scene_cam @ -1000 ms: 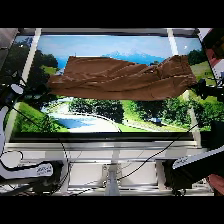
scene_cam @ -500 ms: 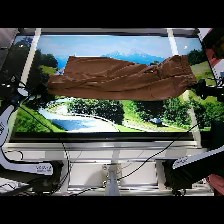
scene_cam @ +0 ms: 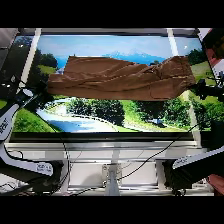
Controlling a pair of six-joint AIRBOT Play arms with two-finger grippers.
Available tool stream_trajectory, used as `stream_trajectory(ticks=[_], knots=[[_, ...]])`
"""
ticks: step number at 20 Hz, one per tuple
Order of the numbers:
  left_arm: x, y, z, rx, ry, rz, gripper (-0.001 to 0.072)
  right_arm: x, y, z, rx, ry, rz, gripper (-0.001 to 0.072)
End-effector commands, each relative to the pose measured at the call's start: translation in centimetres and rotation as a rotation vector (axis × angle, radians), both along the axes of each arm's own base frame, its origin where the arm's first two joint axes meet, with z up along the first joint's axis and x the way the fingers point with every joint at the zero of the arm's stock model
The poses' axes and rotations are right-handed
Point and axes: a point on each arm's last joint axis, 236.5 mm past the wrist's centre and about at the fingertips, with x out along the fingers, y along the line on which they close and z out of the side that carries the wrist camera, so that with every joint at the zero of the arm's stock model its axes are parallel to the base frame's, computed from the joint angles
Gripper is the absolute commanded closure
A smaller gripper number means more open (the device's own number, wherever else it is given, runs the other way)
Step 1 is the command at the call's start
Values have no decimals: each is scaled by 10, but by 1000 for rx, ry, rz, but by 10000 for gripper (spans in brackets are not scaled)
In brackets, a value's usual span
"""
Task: Fold the clothes and pants, and hang the long-sleeved shirts on hangers.
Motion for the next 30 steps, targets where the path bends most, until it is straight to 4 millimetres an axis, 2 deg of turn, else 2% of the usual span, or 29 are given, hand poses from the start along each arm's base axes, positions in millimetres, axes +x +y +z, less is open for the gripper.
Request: stream_trajectory(ticks=[1,3,5,7,8,10,12,13,15,17,19,21,23,26,28,30], knots=[[21,-3,35,-5,-50,-24,682,4,-3,29,-8,-16,-20,680],[34,-8,75,-23,-66,-73,683,5,-13,60,-43,-7,-54,680],[38,-8,117,16,-60,-139,683,-3,-26,87,-116,43,-73,680],[30,-4,159,68,-36,-192,683,-17,-38,110,-191,114,-75,680],[23,0,173,97,-16,-206,683,-26,-42,119,-220,155,-70,681],[4,7,189,145,47,-228,683,-50,-48,130,-282,247,-41,681],[-21,12,187,181,148,-245,683,-76,-51,131,-319,346,-5,681],[-36,14,180,191,220,-256,683,-82,-50,131,-319,371,3,681],[-68,21,163,213,382,-270,682,-88,-47,130,-311,393,17,681],[-95,35,154,254,517,-269,683,-89,-45,133,-313,390,19,682],[-116,42,149,302,626,-317,683,-95,-44,135,-314,400,19,682],[-127,40,143,306,680,-370,683,-105,-37,130,-298,428,27,682],[-136,37,134,281,724,-381,682,-123,-26,113,-260,494,45,682],[-157,30,114,225,836,-428,682,-164,-12,78,-220,647,71,682],[-175,24,96,174,927,-467,683,-193,1,58,-171,760,108,682],[-190,18,78,123,1004,-487,683,-212,13,44,-126,835,138,681]])
